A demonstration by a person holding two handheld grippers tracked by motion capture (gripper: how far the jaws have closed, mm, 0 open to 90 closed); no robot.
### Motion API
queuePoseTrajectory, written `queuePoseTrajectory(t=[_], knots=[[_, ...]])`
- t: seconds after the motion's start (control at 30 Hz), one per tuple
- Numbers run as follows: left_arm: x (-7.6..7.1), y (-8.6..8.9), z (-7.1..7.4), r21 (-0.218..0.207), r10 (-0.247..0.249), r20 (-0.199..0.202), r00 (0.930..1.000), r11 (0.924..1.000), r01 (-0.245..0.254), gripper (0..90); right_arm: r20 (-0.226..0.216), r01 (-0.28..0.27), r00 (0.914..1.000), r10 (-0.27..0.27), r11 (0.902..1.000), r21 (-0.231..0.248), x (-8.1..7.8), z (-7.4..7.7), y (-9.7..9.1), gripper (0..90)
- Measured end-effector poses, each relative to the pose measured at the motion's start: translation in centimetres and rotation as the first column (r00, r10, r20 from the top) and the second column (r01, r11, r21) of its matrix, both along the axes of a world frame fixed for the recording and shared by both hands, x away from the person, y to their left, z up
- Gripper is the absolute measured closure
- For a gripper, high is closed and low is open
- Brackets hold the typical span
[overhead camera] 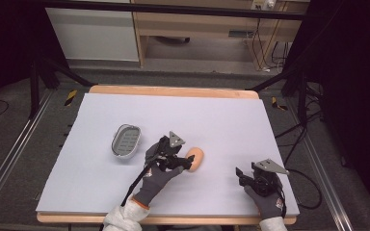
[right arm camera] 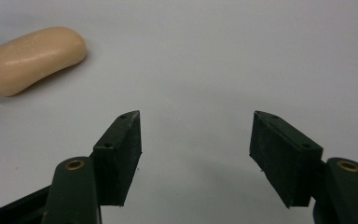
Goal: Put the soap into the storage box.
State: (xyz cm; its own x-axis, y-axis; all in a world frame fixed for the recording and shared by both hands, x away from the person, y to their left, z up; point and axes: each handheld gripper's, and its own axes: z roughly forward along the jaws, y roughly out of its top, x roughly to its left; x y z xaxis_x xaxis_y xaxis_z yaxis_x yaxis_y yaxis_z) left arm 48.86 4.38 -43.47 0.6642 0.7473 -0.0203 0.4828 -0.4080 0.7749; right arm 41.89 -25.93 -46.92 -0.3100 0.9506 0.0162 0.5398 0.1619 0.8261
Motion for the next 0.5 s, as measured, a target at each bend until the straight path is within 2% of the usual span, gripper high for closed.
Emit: queuePoseTrajectory(t=[0.5], knots=[[0.7, -2.0, -1.1, 0.050, -0.019, -0.030, 0.9994, 0.9985, 0.021, 22.7, 0.001, 0.000, 1.0000, 0.000, 1.0000, 0.003, 0.0, 0.0, 0.0, 33.9]])
